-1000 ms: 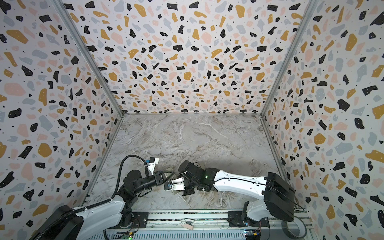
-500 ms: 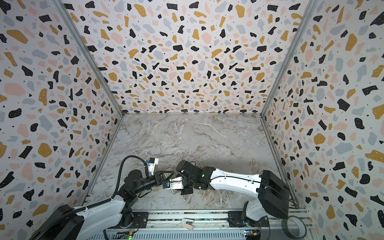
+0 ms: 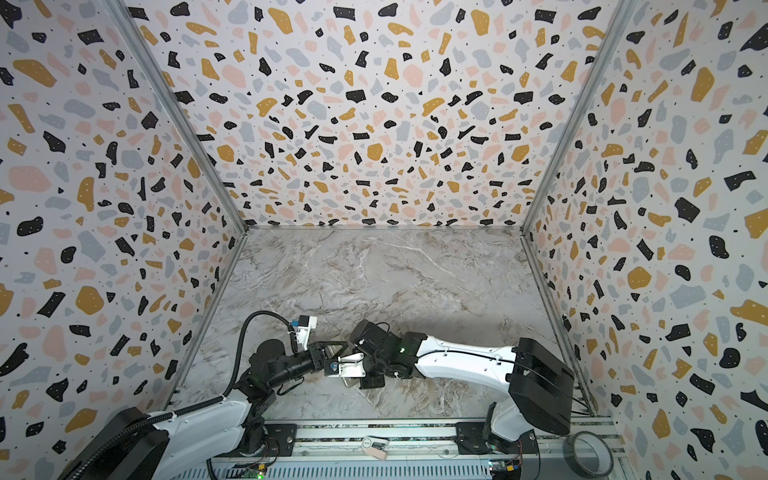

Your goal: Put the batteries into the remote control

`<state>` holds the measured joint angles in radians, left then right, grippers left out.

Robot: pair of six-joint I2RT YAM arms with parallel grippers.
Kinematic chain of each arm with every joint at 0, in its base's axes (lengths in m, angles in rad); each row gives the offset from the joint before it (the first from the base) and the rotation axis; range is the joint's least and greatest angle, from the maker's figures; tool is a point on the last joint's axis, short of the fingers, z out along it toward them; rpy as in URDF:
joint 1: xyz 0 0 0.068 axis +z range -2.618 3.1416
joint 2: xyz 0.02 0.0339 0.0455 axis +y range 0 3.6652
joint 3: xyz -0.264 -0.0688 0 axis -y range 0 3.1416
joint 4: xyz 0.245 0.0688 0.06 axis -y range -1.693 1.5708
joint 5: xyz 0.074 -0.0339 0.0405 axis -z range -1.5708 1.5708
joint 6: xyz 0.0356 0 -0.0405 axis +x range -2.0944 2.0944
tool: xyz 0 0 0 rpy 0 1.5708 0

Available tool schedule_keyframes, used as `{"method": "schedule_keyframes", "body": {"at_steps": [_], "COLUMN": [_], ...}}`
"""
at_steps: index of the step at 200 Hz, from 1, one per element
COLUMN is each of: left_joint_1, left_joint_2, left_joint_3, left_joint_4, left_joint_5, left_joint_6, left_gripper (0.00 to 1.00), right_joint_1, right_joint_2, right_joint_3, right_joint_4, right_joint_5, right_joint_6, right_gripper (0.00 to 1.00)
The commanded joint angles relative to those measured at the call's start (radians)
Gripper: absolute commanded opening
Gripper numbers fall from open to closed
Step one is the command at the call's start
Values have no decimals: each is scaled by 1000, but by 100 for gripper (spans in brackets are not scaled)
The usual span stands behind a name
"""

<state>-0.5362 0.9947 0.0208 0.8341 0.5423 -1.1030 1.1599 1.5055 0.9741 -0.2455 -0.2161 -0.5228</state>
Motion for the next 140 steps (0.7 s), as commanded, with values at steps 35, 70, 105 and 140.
{"method": "schedule_keyframes", "body": {"at_steps": [35, 70, 105, 140], "left_joint_1": [-21, -21, -21, -21], "left_joint_2": [-10, -12, -17, -48], "left_joint_3": [23, 21, 23, 30], "left_joint_4": [112, 109, 92, -2], "left_joint_5": [68, 63, 47, -23], "left_joint_6": [-14, -12, -7, 29], "left_gripper": [0, 0, 0, 0], "right_joint_1": [-8, -9, -9, -32], "right_joint_2": [23, 20, -17, -143], "right_joint_3": [37, 32, 23, -45], "right_joint_4": [29, 29, 37, 87], "right_joint_5": [48, 63, 100, 136], "right_joint_6": [32, 35, 60, 148], "right_gripper": [3, 2, 4, 21]}}
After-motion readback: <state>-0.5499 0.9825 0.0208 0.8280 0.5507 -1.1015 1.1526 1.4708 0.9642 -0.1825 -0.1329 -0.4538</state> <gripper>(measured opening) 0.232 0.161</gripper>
